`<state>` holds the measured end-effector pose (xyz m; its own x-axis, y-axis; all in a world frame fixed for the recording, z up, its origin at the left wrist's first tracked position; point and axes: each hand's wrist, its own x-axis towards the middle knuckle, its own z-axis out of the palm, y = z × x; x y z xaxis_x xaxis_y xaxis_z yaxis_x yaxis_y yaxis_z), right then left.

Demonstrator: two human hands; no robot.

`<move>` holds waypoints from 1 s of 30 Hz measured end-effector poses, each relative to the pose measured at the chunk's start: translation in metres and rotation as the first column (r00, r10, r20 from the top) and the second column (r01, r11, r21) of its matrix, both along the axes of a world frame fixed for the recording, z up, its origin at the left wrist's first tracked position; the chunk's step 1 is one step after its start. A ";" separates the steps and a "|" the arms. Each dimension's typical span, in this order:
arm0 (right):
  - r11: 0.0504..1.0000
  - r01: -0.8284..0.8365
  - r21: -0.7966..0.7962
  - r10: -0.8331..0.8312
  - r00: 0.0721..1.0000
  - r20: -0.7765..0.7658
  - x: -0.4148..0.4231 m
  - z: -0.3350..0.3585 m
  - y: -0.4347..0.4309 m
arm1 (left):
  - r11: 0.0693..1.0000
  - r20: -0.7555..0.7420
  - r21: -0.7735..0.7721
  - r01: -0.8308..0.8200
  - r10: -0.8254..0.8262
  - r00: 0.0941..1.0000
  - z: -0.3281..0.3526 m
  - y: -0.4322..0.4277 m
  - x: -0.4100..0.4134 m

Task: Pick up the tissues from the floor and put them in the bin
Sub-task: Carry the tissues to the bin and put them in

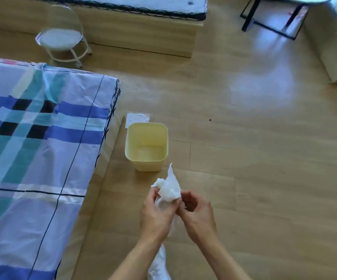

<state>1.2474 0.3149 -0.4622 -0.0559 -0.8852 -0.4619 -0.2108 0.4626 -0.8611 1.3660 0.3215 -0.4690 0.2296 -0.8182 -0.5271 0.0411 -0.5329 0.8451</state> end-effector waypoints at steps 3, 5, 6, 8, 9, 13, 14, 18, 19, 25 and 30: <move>1.000 0.003 0.002 -0.003 1.000 -0.003 -0.011 0.005 -0.036 | 0.999 0.010 -0.028 0.030 -0.029 1.000 0.000 -0.039 -0.004; 0.999 0.004 0.044 -0.003 1.000 -0.011 -0.021 0.008 -0.065 | 0.998 0.022 0.004 0.057 -0.057 0.998 0.001 -0.067 -0.009; 0.997 -0.012 0.073 0.013 1.000 -0.011 -0.025 0.013 -0.082 | 0.998 0.026 0.019 0.052 -0.053 0.998 0.004 -0.082 -0.012; 0.995 -0.029 0.094 0.028 0.999 0.019 -0.033 0.027 -0.114 | 0.998 0.026 0.020 0.061 -0.061 0.998 0.017 -0.110 -0.020; 0.993 -0.030 0.113 0.026 0.999 0.030 -0.036 0.034 -0.129 | 0.998 0.035 0.027 0.061 -0.062 0.997 0.024 -0.124 -0.021; 0.985 -0.095 0.142 0.092 0.995 0.032 -0.045 0.048 -0.196 | 0.999 0.088 0.008 0.035 -0.036 0.995 0.037 -0.186 -0.031; 0.985 -0.093 0.144 0.089 0.996 0.031 -0.046 0.048 -0.210 | 1.000 0.097 0.012 0.023 -0.024 0.995 0.039 -0.198 -0.032; 0.976 -0.166 0.142 0.154 0.984 0.088 -0.041 0.035 -0.293 | 0.992 0.100 0.035 -0.117 0.113 0.989 0.031 -0.263 -0.032; 0.969 -0.206 0.137 0.194 0.976 0.100 -0.037 0.030 -0.312 | 0.985 0.103 0.039 -0.166 0.161 0.982 0.026 -0.278 -0.032; 0.870 -0.473 0.139 0.474 0.880 0.028 -0.033 -0.003 -0.413 | 0.913 0.095 0.052 -0.404 0.398 0.913 0.002 -0.359 -0.039; 0.752 -0.644 0.139 0.649 0.761 0.015 0.001 0.004 -0.478 | 0.833 0.070 0.024 -0.553 0.551 0.832 0.002 -0.407 -0.017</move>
<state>1.2485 -0.1635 -0.4582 0.4911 -0.6487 -0.5815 -0.5268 0.3105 -0.7913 1.3495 -0.0858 -0.4666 0.6672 -0.5238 -0.5296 0.2912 -0.4709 0.8327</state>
